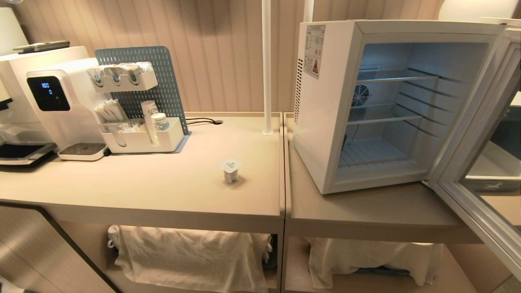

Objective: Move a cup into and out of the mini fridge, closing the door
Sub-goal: Place the yoghurt on the table

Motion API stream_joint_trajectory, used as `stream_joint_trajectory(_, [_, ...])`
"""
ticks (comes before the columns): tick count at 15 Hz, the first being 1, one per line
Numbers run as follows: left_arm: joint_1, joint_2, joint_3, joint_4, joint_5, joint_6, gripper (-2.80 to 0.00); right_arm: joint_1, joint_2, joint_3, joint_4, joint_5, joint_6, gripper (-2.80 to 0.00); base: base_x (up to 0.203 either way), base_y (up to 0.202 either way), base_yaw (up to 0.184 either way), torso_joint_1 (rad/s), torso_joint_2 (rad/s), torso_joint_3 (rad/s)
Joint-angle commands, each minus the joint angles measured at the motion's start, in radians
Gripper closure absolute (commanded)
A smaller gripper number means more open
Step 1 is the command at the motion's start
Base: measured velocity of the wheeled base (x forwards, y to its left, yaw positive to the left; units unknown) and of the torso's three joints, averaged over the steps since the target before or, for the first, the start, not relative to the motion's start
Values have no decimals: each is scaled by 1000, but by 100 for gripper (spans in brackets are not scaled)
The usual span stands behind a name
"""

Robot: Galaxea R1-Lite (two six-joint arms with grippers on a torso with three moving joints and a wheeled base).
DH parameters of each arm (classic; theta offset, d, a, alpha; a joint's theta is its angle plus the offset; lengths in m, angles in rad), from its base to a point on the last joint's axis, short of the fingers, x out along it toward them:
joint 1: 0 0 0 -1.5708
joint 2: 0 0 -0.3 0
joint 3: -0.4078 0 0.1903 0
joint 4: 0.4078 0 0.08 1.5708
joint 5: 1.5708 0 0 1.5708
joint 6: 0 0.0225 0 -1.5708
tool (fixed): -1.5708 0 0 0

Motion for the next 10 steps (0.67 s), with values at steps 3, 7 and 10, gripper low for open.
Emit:
stream_joint_trajectory(3, [1, 0, 0, 0, 0, -1, 0, -10, -95, 293, -281, -226, -38, 0, 0, 0, 0, 0, 0, 0])
stream_joint_trajectory(7, [1, 0, 0, 0, 1, -1, 0, -11, -93, 445, -447, -315, -232, 0, 0, 0, 0, 0, 0, 0])
stream_joint_trajectory(10, [1, 0, 0, 0, 0, -1, 0, -11, -93, 445, -452, -316, -229, 0, 0, 0, 0, 0, 0, 0])
